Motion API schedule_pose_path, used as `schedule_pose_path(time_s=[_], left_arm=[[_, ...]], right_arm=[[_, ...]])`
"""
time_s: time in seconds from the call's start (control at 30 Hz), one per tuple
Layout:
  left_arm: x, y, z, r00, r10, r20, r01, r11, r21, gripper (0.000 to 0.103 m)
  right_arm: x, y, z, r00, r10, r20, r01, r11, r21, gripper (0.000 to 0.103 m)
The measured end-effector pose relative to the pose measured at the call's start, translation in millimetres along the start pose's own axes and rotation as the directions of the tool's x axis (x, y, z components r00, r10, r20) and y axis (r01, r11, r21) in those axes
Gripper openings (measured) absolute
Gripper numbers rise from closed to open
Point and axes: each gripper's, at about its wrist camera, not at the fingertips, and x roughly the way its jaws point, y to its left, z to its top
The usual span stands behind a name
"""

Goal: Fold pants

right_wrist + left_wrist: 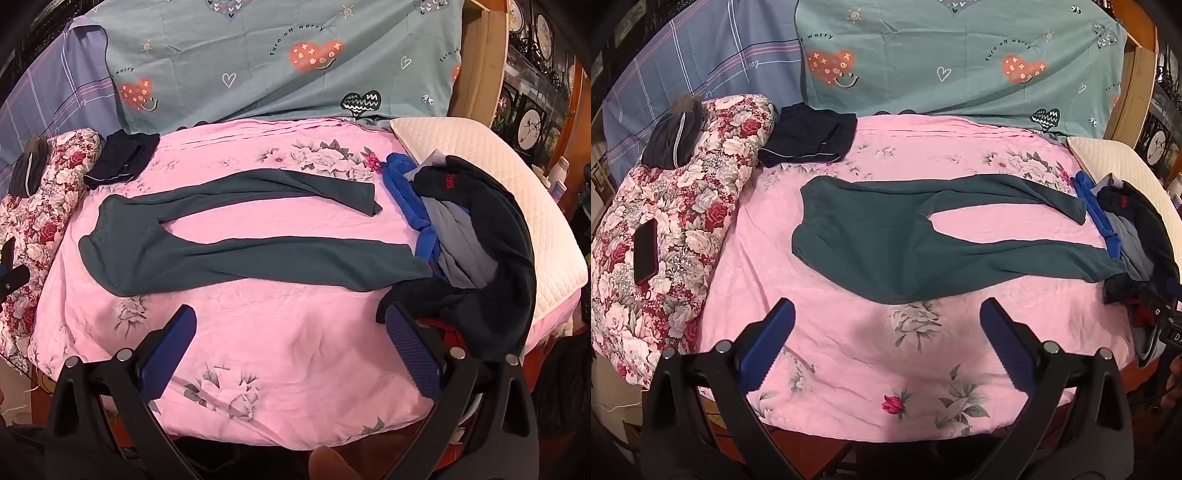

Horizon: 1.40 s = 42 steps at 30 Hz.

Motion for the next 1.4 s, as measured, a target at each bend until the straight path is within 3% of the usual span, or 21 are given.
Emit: schedule_pose_path(time_s=[1.4], left_arm=[[11.6,7.1,3.8,1.0,-0.006,-0.017,0.006,1.0,-0.018,0.101]], right_arm=[[8.3,6.7,2.8,1.0,-0.002,-0.016,0.002,1.0,-0.01,0.102]])
